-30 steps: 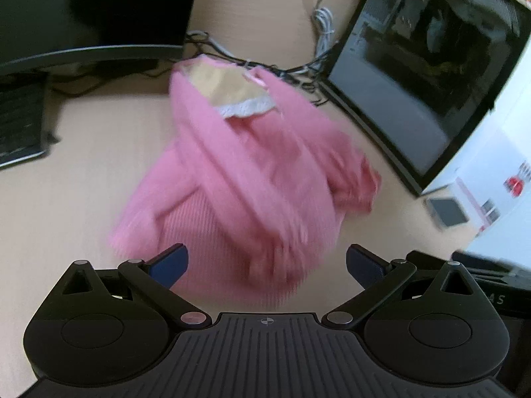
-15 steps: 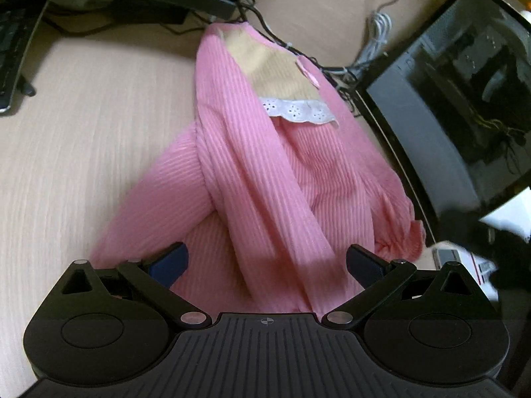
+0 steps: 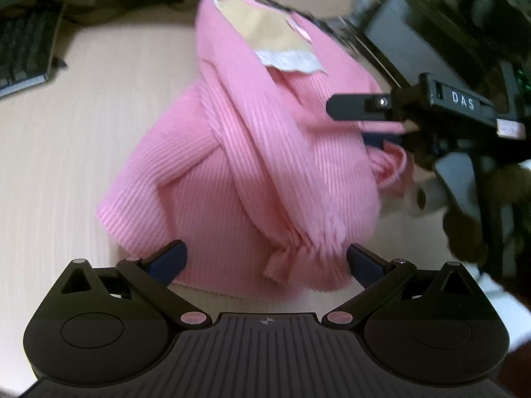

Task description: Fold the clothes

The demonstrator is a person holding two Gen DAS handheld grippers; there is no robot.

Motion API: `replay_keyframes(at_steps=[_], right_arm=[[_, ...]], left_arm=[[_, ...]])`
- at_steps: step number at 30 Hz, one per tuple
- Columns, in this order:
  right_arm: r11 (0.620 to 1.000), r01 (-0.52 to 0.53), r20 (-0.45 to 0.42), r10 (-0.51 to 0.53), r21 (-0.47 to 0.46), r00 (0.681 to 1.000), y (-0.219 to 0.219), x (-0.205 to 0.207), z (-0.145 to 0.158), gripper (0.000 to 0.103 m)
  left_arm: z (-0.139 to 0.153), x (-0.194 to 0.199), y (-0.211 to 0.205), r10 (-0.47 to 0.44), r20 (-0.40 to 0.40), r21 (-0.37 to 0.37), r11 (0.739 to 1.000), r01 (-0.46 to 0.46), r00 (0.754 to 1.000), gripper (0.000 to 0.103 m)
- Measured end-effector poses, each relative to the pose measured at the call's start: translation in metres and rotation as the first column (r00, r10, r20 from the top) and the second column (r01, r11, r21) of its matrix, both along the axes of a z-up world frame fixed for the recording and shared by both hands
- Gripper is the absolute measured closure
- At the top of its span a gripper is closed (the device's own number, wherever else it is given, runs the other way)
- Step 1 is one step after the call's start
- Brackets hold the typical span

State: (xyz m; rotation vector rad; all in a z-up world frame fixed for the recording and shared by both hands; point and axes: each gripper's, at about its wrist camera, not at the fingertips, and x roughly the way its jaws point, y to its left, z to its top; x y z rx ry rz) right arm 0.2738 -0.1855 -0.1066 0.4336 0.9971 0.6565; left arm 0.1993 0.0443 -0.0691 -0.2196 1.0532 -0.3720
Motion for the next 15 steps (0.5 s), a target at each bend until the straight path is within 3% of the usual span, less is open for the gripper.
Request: replay_keyframes(at_steps=[3, 9, 11, 13, 14, 15], right_arm=[[1.0, -0.011, 0.002, 0.011, -0.028, 1.0, -0.011, -0.024, 0.001, 0.0], [0.996, 0.072, 0.025, -0.071, -0.055, 0.997, -0.016, -0.045, 0.003, 0.0], [0.991, 0.095, 0.054, -0.09, -0.096, 0.994, -0.013, -0.05, 0.009, 0.0], [0.984, 0.119, 0.084, -0.108, -0.136, 0.991, -0.01, -0.054, 0.014, 0.0], [0.979, 0.131, 0.099, -0.117, -0.156, 0.988, -0.009, -0.056, 0.017, 0.0], [0.974, 0.143, 0.114, -0.125, -0.176, 0.986, -0.007, -0.058, 0.02, 0.0]], left_arm=[[0.007, 0.0, -0.003, -0.012, -0.01, -0.032, 0.999, 0.011, 1.0, 0.0], [0.021, 0.001, -0.008, -0.036, -0.028, -0.097, 0.995, 0.033, 0.999, 0.0], [0.016, 0.007, -0.022, -0.054, -0.034, -0.052, 0.997, 0.052, 0.998, 0.002], [0.009, 0.011, -0.037, -0.088, -0.028, 0.013, 0.996, 0.088, 0.996, 0.028], [0.006, 0.012, -0.043, -0.114, -0.018, 0.05, 0.992, 0.115, 0.993, 0.053], [0.004, 0.013, -0.047, -0.132, -0.004, 0.083, 0.988, 0.132, 0.991, 0.063]])
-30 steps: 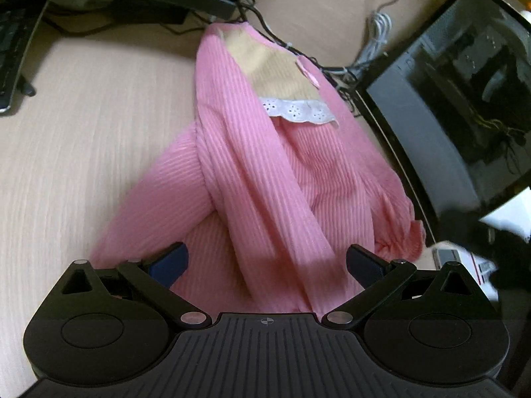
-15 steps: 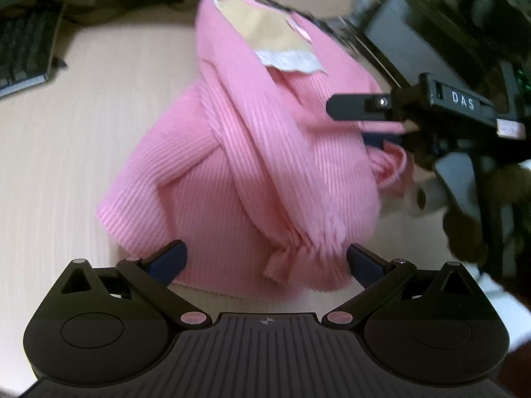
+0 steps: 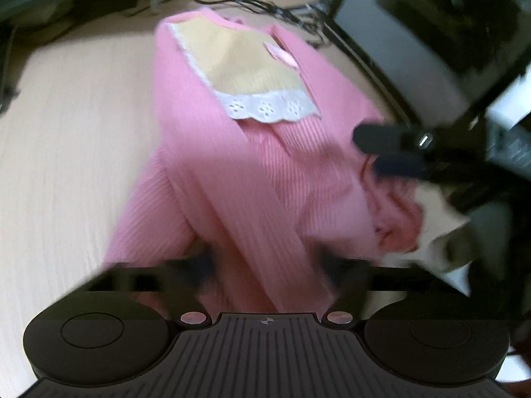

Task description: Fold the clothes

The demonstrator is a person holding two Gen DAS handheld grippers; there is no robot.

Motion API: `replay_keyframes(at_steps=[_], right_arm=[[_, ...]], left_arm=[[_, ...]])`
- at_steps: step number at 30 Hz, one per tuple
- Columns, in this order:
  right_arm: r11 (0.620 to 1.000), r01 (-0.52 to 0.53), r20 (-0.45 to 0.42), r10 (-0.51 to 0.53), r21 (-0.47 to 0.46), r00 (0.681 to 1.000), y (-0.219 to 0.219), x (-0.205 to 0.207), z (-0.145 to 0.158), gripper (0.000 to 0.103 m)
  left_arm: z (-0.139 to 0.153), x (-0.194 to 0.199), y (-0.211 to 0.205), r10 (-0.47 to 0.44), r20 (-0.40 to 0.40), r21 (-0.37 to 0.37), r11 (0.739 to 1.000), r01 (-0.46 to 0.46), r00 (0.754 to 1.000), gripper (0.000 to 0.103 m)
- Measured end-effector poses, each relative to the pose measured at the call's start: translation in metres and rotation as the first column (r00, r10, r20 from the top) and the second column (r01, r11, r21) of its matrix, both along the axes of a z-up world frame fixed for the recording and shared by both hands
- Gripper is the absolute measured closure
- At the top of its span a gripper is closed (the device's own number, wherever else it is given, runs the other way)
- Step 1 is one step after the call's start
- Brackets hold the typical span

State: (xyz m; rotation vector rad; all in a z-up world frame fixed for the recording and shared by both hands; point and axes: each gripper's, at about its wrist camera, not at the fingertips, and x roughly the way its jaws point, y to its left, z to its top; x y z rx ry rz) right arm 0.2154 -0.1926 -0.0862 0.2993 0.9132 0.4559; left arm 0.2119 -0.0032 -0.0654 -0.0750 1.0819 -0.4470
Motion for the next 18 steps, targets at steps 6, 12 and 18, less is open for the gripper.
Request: replay_keyframes(at_steps=[6, 12, 18], right_arm=[[0.99, 0.068, 0.08, -0.058, -0.127, 0.995, 0.009, -0.013, 0.017, 0.0], [0.983, 0.018, 0.065, -0.006, -0.184, 0.998, 0.046, -0.014, 0.005, 0.0], [0.99, -0.007, -0.066, -0.003, -0.144, 0.998, 0.076, -0.008, -0.024, 0.0]], left_arm=[[0.028, 0.013, 0.047, 0.07, 0.149, 0.032, 0.997, -0.075, 0.986, 0.092], [0.077, 0.053, 0.178, 0.316, 0.349, 0.108, 0.921, -0.373, 0.882, 0.093], [0.063, 0.062, 0.243, 0.371, 0.364, 0.171, 0.875, -0.452, 0.855, 0.09]])
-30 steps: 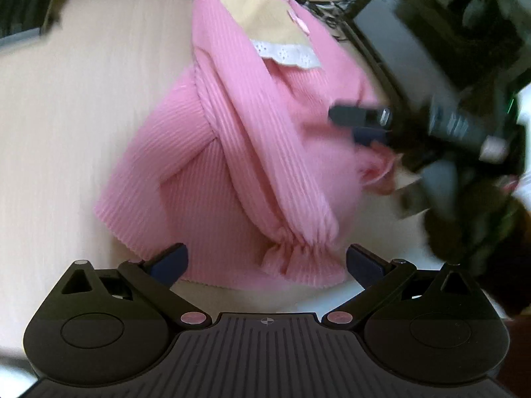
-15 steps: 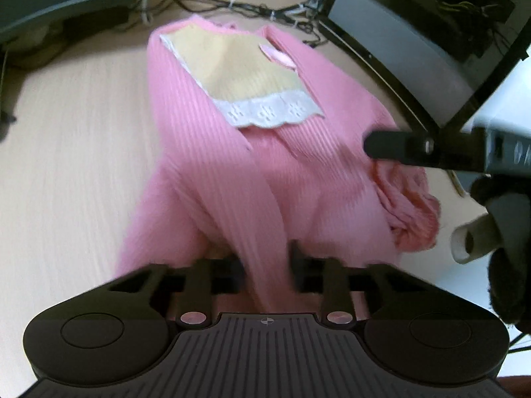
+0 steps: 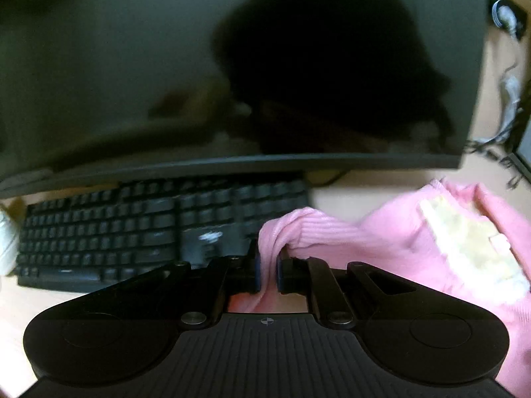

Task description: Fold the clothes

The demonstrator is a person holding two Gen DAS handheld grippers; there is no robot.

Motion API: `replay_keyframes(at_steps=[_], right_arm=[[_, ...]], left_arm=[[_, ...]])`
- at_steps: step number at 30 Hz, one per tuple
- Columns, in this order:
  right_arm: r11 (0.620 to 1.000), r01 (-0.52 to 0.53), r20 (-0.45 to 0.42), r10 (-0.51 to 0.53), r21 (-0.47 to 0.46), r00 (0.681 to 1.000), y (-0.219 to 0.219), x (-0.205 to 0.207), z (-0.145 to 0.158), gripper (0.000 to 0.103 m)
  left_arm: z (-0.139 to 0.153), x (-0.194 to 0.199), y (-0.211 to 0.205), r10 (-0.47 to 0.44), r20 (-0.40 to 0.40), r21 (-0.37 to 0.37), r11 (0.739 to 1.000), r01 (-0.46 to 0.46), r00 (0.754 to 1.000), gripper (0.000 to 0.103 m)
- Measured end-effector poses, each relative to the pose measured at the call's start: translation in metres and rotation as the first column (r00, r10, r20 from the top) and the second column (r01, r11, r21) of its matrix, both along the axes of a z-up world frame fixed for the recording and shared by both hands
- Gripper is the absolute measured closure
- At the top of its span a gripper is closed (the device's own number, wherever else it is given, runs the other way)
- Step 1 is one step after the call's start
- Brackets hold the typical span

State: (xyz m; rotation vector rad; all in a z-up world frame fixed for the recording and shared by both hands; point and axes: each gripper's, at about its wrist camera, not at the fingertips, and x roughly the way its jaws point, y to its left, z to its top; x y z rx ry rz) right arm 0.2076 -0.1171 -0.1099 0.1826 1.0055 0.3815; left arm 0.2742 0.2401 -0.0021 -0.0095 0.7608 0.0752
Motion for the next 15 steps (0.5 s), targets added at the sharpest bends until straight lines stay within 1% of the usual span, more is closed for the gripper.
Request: replay_keyframes(at_steps=[3, 4, 5, 6, 7, 8, 9, 10, 11, 12, 13, 15], right_arm=[[0.999, 0.016, -0.015, -0.017, -0.046, 1.0, 0.012, -0.001, -0.001, 0.0], [0.998, 0.021, -0.018, -0.022, -0.064, 1.0, 0.016, -0.001, -0.001, 0.0], [0.996, 0.025, -0.021, -0.027, -0.082, 0.999, 0.02, -0.001, -0.001, 0.0], [0.995, 0.03, -0.024, -0.033, -0.099, 0.999, 0.024, -0.002, 0.0, 0.0], [0.992, 0.035, -0.027, -0.038, -0.117, 0.999, 0.028, -0.002, 0.0, 0.0], [0.99, 0.039, -0.029, -0.044, -0.135, 0.999, 0.032, -0.002, 0.0, 0.0], [0.987, 0.044, -0.032, -0.049, -0.153, 0.998, 0.036, -0.003, 0.0, 0.0], [0.986, 0.037, -0.012, -0.039, -0.164, 0.999, 0.039, -0.008, 0.006, 0.0], [0.984, 0.023, 0.054, -0.013, -0.179, 0.998, 0.041, -0.016, 0.019, 0.0], [0.977, 0.007, 0.131, 0.021, -0.214, 0.991, 0.044, -0.025, 0.032, 0.0], [0.955, 0.001, 0.236, 0.072, -0.296, 0.969, 0.048, -0.036, 0.046, 0.0], [0.893, 0.026, 0.35, 0.148, -0.448, 0.925, 0.054, -0.042, 0.059, 0.0]], left_arm=[[-0.01, -0.005, 0.019, 0.003, -0.014, -0.074, 0.997, -0.004, 1.0, 0.078], [-0.014, -0.007, 0.025, 0.004, -0.019, -0.098, 0.995, -0.006, 1.0, 0.076], [-0.017, -0.009, 0.032, 0.005, -0.024, -0.122, 0.992, -0.008, 1.0, 0.069], [-0.021, -0.01, 0.038, 0.006, -0.028, -0.147, 0.989, -0.01, 1.0, 0.058], [-0.021, -0.014, 0.042, 0.005, -0.022, -0.173, 0.985, -0.008, 1.0, 0.052], [-0.016, -0.021, 0.043, -0.002, 0.004, -0.203, 0.979, 0.003, 1.0, 0.042], [-0.01, -0.029, 0.044, -0.012, 0.036, -0.236, 0.972, 0.021, 0.999, 0.035], [-0.007, -0.034, 0.04, -0.027, 0.055, -0.261, 0.965, 0.041, 0.998, 0.032], [-0.009, -0.035, 0.031, -0.05, 0.055, -0.278, 0.958, 0.063, 0.997, 0.025], [-0.01, -0.037, 0.022, -0.073, 0.056, -0.295, 0.952, 0.086, 0.996, 0.021], [-0.012, -0.038, 0.012, -0.095, 0.057, -0.312, 0.944, 0.108, 0.994, 0.019], [-0.015, -0.041, -0.007, -0.14, 0.061, -0.346, 0.926, 0.152, 0.988, 0.014]])
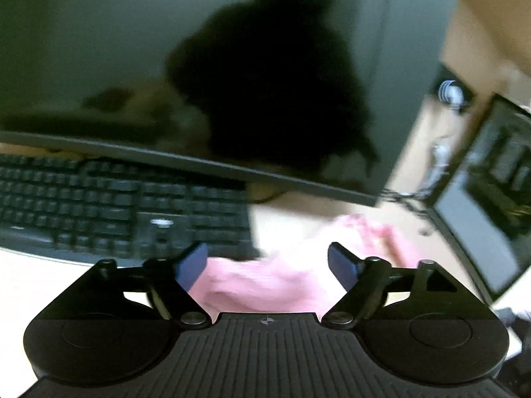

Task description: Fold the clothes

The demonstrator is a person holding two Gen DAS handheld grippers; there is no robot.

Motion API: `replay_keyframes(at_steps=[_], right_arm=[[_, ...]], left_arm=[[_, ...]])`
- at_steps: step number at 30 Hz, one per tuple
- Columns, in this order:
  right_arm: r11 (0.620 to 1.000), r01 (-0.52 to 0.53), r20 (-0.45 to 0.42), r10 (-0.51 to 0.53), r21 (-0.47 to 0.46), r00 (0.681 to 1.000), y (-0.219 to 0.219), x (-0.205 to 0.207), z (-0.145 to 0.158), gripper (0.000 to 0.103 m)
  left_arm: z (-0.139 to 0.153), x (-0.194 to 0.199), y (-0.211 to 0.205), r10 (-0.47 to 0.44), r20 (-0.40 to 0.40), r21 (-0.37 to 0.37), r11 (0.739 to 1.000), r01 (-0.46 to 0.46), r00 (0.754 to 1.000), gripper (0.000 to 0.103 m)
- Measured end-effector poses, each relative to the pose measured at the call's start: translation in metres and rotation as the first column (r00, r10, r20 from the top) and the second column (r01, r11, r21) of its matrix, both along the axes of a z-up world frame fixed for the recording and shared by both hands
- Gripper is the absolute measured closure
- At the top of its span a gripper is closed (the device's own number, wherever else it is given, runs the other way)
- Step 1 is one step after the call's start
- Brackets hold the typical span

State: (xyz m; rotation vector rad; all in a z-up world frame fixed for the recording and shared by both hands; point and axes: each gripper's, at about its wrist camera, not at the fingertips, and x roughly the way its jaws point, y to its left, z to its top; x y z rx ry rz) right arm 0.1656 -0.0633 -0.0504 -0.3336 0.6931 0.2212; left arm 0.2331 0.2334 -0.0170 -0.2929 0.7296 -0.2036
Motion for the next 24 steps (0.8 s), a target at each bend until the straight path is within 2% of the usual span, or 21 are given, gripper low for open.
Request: replay_keyframes(at_steps=[1, 2, 3, 4, 6, 7, 9, 10, 11, 12, 14, 17, 18, 19, 21, 22, 23, 24], right_arm=[[0.998, 0.0, 0.028, 0.002, -0.062, 1.0, 0.001, 0.005, 0.001, 0.001], [0.996, 0.001, 0.021, 0.0, -0.084, 1.0, 0.0, 0.014, -0.001, 0.01], [0.996, -0.003, -0.014, 0.002, -0.084, 1.0, 0.0, 0.027, -0.007, 0.021], [0.997, -0.008, -0.053, 0.004, -0.081, 0.999, 0.0, 0.041, -0.014, 0.026], [0.99, -0.066, -0.126, 0.051, -0.121, 0.991, 0.004, 0.062, -0.034, 0.046], [0.981, -0.089, -0.117, 0.069, -0.174, 0.991, 0.0, 0.07, -0.033, 0.052], [0.947, -0.124, -0.081, 0.105, -0.295, 0.991, -0.011, 0.086, -0.027, 0.074], [0.925, -0.139, -0.064, 0.124, -0.355, 0.99, -0.016, 0.094, -0.024, 0.078], [0.898, -0.152, -0.049, 0.144, -0.413, 0.988, -0.022, 0.101, -0.021, 0.088], [0.868, -0.162, -0.035, 0.166, -0.47, 0.986, -0.027, 0.109, -0.018, 0.093], [0.796, -0.178, -0.011, 0.21, -0.578, 0.978, -0.038, 0.125, -0.012, 0.094], [0.665, -0.184, 0.014, 0.28, -0.723, 0.96, -0.054, 0.148, -0.003, 0.094], [0.663, -0.123, 0.065, 0.252, -0.739, 0.965, -0.063, 0.165, 0.004, 0.094], [0.686, -0.026, 0.144, 0.19, -0.727, 0.971, -0.074, 0.188, 0.015, 0.094], [0.746, 0.135, 0.238, 0.032, -0.652, 0.971, -0.091, 0.221, 0.036, 0.093], [0.792, 0.172, 0.243, -0.031, -0.585, 0.97, -0.098, 0.232, 0.045, 0.091], [0.837, 0.198, 0.239, -0.083, -0.51, 0.967, -0.105, 0.242, 0.055, 0.081], [0.884, 0.197, 0.228, -0.106, -0.425, 0.968, -0.109, 0.246, 0.064, 0.065]], left_arm=[[-0.002, -0.001, -0.009, -0.024, 0.0, -0.018, 1.0, 0.024, 1.0, 0.013], [-0.003, -0.003, -0.019, -0.047, 0.0, -0.036, 0.998, 0.047, 0.999, 0.012], [-0.005, -0.004, -0.028, -0.071, 0.001, -0.054, 0.996, 0.071, 0.997, 0.012], [-0.006, -0.006, -0.038, -0.094, 0.002, -0.072, 0.993, 0.094, 0.996, 0.012], [-0.01, -0.009, -0.057, -0.141, 0.005, -0.107, 0.984, 0.141, 0.99, 0.013], [-0.015, -0.008, -0.067, -0.159, 0.0, -0.12, 0.98, 0.158, 0.987, 0.013], [-0.033, -0.003, -0.089, -0.178, -0.028, -0.134, 0.976, 0.173, 0.984, 0.013], [-0.037, -0.003, -0.096, -0.183, -0.041, -0.15, 0.973, 0.175, 0.982, 0.013], [-0.042, -0.004, -0.103, -0.187, -0.053, -0.165, 0.97, 0.176, 0.981, 0.013], [-0.046, -0.003, -0.109, -0.192, -0.063, -0.17, 0.969, 0.179, 0.979, 0.013], [-0.054, -0.001, -0.117, -0.195, -0.078, -0.152, 0.972, 0.182, 0.978, 0.013], [-0.06, -0.002, -0.114, -0.151, -0.103, -0.153, 0.979, 0.134, 0.983, 0.011], [-0.061, -0.002, -0.113, -0.135, -0.111, -0.155, 0.981, 0.117, 0.985, 0.01], [-0.062, -0.001, -0.113, -0.118, -0.116, -0.154, 0.983, 0.1, 0.986, 0.009], [-0.064, 0.0, -0.112, -0.085, -0.126, -0.151, 0.986, 0.066, 0.988, 0.009], [-0.065, 0.001, -0.111, -0.069, -0.132, -0.148, 0.988, 0.05, 0.989, 0.009], [-0.064, 0.002, -0.109, -0.057, -0.136, -0.143, 0.989, 0.037, 0.989, 0.009], [-0.063, 0.002, -0.108, -0.047, -0.138, -0.138, 0.99, 0.028, 0.989, 0.009]])
